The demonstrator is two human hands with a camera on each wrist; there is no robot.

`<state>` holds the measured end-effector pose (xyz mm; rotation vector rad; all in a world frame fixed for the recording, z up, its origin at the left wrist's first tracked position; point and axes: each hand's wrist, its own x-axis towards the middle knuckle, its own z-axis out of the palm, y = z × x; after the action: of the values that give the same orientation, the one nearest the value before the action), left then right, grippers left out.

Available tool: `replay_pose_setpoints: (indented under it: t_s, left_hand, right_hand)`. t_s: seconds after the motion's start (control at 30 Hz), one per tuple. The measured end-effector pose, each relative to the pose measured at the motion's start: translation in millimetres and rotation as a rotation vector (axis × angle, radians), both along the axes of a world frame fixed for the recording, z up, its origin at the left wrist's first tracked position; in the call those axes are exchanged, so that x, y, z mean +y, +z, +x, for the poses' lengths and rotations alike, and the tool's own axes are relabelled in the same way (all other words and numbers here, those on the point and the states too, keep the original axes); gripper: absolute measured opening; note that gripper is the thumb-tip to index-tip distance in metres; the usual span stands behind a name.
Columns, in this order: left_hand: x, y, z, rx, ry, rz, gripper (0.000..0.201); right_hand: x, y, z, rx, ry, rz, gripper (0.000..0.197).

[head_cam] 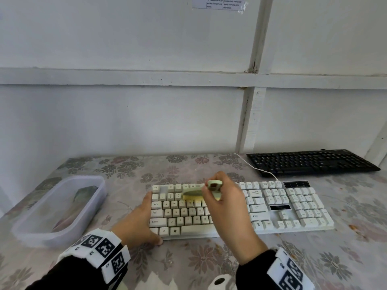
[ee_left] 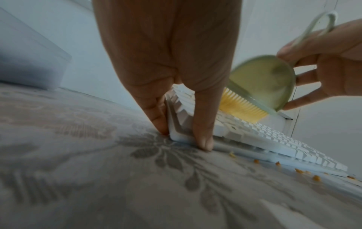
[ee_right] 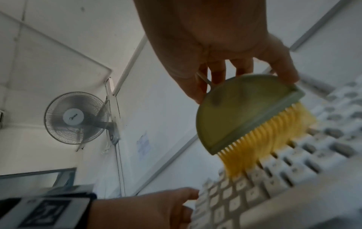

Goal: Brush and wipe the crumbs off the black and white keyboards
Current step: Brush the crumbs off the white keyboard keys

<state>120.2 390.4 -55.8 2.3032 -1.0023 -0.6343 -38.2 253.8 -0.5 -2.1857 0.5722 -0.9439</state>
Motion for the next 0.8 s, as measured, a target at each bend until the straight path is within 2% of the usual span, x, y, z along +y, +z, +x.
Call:
replay_pose_setpoints:
  t_s: [0.07,0.13,0.23,0.37,0.5,0.63,0.7,0.8]
  left_hand:
    - [-0.2,-0.5,0.4,0.0,-0.004,-0.003,0.126]
    - [-0.2,-0.4,0.7,-0.001,-0.011,-0.007,0.126]
    - [-0.1,-0.6,1.2,-0.013,-0.018,-0.005,0.127]
    - [0.0,-0.6,1.4,-0.017,-0.031,-0.023,0.123]
    - [0.5,-1.9,1.7,-0.012,-0.033,-0.034,0.124]
    - [0.4,-1.4,1.6,-0.005,-0.038,-0.023,0.123]
    - [0.2,-1.2,1.7,-0.018,-0.037,-0.021,0.125]
    - [0.2,-1.3,2.1,-0.017,-0.035,-0.014,0.125]
  right_hand:
    - [-4.3,4.8,-5.8,-0.083,0.009,0.01,0.014]
    - [-2.4,9.1,-9.0,-0.149,0.078,0.109,0.021]
    - [-0.5,3.5,-11.5,-0.131,0.122,0.166,0.021]
    - [-15.2,-7.9,-17.1,-0.113,0.044,0.207,0.018]
    - [-22.1,-5.0,-21.1,-0.122,-0.092,0.045,0.019]
    - [-14.0,-5.2,-21.6,-0.138,0.086,0.236,0.017]
    - [-20.0,-8.7,-23.0,-0.15,0.039,0.231,0.02]
    - [-27.4,-5.8,-26.4,-0.12,-0.077,0.112,0.022]
